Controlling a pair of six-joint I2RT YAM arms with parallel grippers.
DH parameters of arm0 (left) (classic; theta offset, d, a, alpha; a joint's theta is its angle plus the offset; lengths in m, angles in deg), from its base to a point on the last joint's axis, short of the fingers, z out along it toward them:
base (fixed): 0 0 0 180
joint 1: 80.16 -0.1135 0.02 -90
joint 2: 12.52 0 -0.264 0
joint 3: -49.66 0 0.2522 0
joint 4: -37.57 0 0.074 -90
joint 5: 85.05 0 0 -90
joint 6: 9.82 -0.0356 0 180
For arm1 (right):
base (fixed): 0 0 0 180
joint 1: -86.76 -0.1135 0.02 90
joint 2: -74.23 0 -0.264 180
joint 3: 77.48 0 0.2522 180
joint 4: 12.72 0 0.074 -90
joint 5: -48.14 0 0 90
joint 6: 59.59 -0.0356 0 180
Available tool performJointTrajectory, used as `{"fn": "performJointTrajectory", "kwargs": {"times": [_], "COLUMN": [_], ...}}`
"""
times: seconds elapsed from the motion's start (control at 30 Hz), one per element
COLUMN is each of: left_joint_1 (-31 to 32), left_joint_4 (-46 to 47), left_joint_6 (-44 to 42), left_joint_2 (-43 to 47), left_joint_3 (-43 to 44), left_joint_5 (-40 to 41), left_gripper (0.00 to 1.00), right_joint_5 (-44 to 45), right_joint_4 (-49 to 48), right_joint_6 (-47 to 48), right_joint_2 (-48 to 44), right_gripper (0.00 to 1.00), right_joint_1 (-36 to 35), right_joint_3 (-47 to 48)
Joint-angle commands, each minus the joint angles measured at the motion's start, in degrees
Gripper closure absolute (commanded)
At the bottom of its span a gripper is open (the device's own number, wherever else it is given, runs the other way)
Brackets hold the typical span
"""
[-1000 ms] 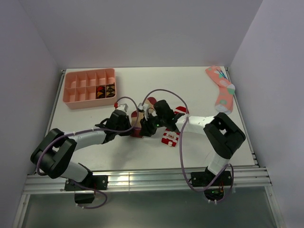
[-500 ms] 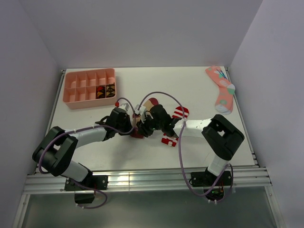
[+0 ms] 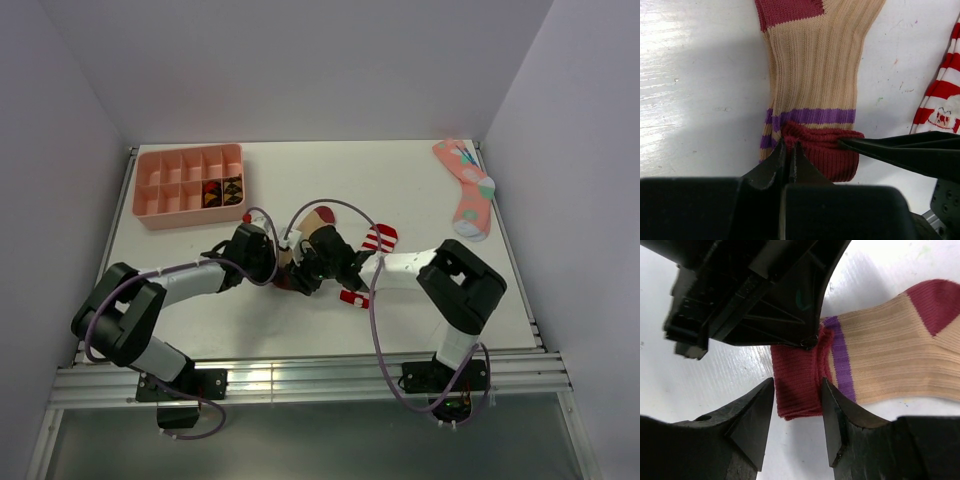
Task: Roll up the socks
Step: Roll the sock at the center of the board.
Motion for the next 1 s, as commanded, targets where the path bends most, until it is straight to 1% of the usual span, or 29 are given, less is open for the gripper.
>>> {"fn": "performJointTrajectory", "kwargs": {"times": [0.0, 0.17, 0.4, 0.57, 0.63, 0.7, 0.73, 0.8, 0.83, 0.9, 0.97], "left_joint_1": [-0.3, -0.8, -1.5, -1.7, -1.8, -2.0, -2.0, -2.1, -2.0, -2.1, -2.1], "left_joint_4": [-3.6, -3.8, -3.9, -3.8, -3.6, -3.5, -3.3, -3.1, -3.0, -2.3, -1.7], "left_joint_6": [-2.4, -2.6, -2.3, -1.7, -1.4, -1.0, -0.8, -0.4, -0.3, 0.4, 1.5], "left_joint_2": [-2.0, -2.4, -2.0, -1.9, -1.9, -1.9, -2.0, -2.0, -2.1, -1.9, -1.3], "left_joint_3": [1.7, 2.3, 2.1, 2.4, 2.5, 2.5, 2.5, 2.5, 2.4, 2.1, 2.0], "left_joint_5": [-0.2, -0.5, -1.0, -1.4, -1.6, -1.8, -2.0, -2.3, -2.7, -3.0, -3.1], "left_gripper": [1.00, 1.00, 1.00, 1.00, 1.00, 1.00, 1.00, 1.00, 1.00, 0.99, 0.96], "right_joint_5": [-0.8, -0.3, 0.6, 1.4, 1.5, 1.2, 0.7, -1.0, -1.7, -4.1, -6.3], "right_joint_4": [1.8, 3.2, 6.8, 9.6, 10.8, 11.5, 12.2, 14.1, 14.1, 17.2, 18.7], "right_joint_6": [3.0, 2.5, 2.0, 1.3, 1.1, 0.9, 0.6, 0.4, 0.4, 0.5, 1.2], "right_joint_2": [2.1, 3.9, 5.4, 6.8, 7.1, 7.5, 7.9, 8.5, 8.7, 8.6, 8.4], "right_gripper": [0.50, 0.48, 0.42, 0.42, 0.45, 0.51, 0.60, 0.67, 0.69, 0.73, 0.73], "right_joint_1": [-2.4, -2.4, -2.5, -2.3, -2.1, -1.5, -1.2, 0.1, 0.5, 1.9, 2.8], "right_joint_3": [3.7, 5.2, 7.1, 8.6, 9.0, 9.6, 10.0, 10.8, 11.2, 11.7, 12.0]}}
